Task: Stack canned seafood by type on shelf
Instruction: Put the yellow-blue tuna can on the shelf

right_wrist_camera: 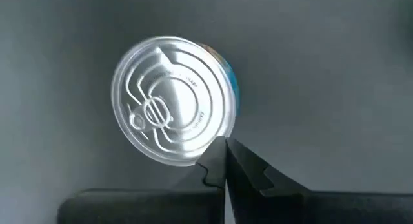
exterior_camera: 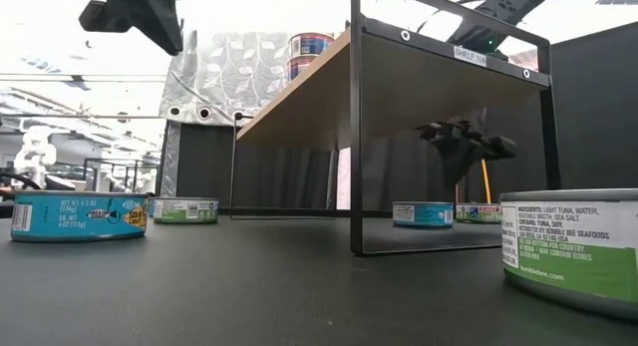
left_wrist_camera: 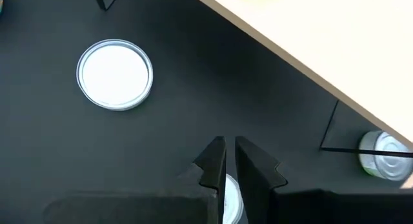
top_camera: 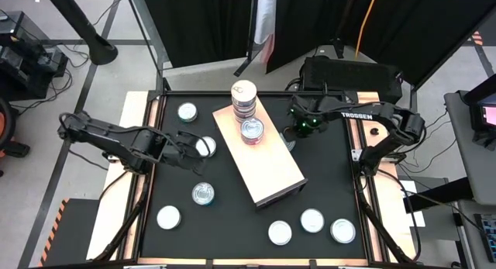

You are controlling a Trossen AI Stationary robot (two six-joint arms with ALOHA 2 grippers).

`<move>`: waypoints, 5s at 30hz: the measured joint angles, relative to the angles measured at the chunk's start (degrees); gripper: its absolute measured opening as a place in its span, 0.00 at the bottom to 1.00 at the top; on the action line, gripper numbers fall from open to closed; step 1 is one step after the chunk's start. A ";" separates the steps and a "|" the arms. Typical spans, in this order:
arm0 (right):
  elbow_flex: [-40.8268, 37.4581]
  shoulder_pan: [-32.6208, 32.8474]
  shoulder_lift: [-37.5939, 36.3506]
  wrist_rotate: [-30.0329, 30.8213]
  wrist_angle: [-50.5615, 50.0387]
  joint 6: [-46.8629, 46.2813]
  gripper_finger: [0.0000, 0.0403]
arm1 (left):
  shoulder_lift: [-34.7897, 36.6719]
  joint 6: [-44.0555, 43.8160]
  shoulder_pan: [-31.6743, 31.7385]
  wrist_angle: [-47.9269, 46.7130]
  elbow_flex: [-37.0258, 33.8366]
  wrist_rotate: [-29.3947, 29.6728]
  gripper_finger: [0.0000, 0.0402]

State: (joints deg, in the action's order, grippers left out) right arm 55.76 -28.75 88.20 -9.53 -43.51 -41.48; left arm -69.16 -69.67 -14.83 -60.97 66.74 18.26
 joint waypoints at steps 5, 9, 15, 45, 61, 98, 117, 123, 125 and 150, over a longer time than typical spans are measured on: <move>-1.96 -0.04 0.00 -1.15 3.87 -1.50 0.00 | -2.47 1.51 0.00 0.02 0.00 -0.64 0.09; -3.47 -0.07 0.00 -1.13 4.77 -1.43 0.00 | -3.81 1.42 0.00 0.13 0.00 -1.27 0.09; -6.90 -0.15 -0.13 -1.40 9.26 -2.51 0.00 | -4.38 1.44 0.16 0.57 0.00 -1.33 0.09; -7.91 1.04 -23.57 4.65 -14.53 -2.68 0.06 | -4.34 3.03 0.07 0.37 0.00 -2.60 0.09; -22.63 5.75 -24.27 -0.84 16.72 -13.83 0.01 | -4.34 7.13 0.66 0.51 0.00 -3.84 0.09; -23.12 -0.23 -19.77 5.07 2.80 -3.25 0.00 | -4.34 10.64 0.61 0.44 0.02 -10.62 0.09; -10.31 9.14 -40.61 4.98 -17.10 32.26 0.67 | -4.32 16.60 1.40 0.48 0.02 -9.67 0.09; -10.31 10.38 -36.96 7.81 -18.02 44.53 0.80 | -4.32 15.91 2.16 0.48 0.04 -9.42 0.09; -10.31 10.38 -35.31 8.20 -17.68 47.06 0.79 | -4.32 14.57 2.12 0.48 0.07 -9.42 0.09; -10.31 6.25 -12.80 11.20 -19.87 77.26 0.60 | -4.32 12.98 2.05 0.52 0.07 -4.42 0.09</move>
State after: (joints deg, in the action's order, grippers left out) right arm 45.45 -22.50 75.41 1.67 -63.37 35.78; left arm -73.47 -56.69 -12.78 -60.45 66.81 13.85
